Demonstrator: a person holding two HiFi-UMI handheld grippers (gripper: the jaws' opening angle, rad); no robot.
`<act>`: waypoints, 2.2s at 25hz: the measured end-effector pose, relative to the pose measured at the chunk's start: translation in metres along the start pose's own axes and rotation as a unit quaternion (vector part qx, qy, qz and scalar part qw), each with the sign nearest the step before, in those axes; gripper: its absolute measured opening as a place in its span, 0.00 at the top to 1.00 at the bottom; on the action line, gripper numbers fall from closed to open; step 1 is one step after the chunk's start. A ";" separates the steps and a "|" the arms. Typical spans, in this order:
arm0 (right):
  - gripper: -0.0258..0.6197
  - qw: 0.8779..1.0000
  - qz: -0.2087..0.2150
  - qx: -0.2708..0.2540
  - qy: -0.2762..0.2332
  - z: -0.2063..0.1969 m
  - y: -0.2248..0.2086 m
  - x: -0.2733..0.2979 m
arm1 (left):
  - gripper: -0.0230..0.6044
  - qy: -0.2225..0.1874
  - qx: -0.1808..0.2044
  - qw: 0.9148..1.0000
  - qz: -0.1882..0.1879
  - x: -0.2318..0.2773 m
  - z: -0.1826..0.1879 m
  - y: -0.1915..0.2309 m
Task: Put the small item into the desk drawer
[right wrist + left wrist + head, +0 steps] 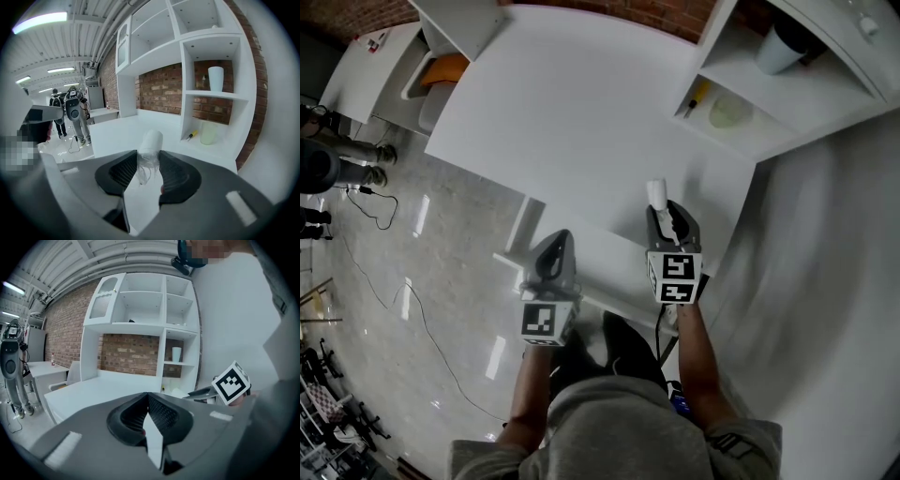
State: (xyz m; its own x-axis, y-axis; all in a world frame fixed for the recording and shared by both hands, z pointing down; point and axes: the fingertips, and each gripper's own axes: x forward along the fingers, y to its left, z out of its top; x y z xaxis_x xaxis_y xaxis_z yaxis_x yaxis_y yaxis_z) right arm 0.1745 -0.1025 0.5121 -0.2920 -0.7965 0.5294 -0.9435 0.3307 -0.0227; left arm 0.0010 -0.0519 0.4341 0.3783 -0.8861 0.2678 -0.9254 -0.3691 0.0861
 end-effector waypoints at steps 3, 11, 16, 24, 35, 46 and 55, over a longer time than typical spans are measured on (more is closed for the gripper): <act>0.72 1.000 0.004 -0.006 -0.011 0.010 0.007 -0.020 | 0.94 -0.009 -0.001 1.000 0.009 -0.011 0.008 -0.002; 0.72 0.999 0.025 -0.022 -0.039 0.028 0.034 -0.069 | 0.94 -0.024 0.003 0.999 0.023 -0.046 0.022 -0.007; 0.72 0.997 0.044 -0.035 -0.049 0.031 0.058 -0.091 | 0.94 -0.027 0.005 0.999 0.025 -0.064 0.022 -0.010; 0.72 0.996 0.064 -0.050 -0.047 0.023 0.087 -0.111 | 0.94 -0.034 0.006 0.999 0.033 -0.088 0.025 -0.009; 0.72 0.993 0.083 -0.064 -0.046 0.023 0.119 -0.107 | 0.94 -0.034 0.002 0.998 0.048 -0.105 0.019 0.015; 0.72 0.988 0.123 -0.087 -0.030 0.016 0.155 -0.081 | 0.94 -0.026 -0.022 0.996 0.080 -0.111 0.000 0.047; 0.72 0.982 0.158 -0.106 -0.009 0.007 0.194 -0.052 | 0.94 -0.014 -0.044 0.994 0.102 -0.114 -0.020 0.083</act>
State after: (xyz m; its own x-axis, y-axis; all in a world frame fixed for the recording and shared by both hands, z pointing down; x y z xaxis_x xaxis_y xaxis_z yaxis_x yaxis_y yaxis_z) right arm 0.0055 -0.0008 0.4739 -0.5690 -0.6456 0.5093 -0.7521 0.6590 -0.0048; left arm -0.1191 0.0240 0.4296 0.1824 -0.9478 0.2617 -0.9808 -0.1566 0.1165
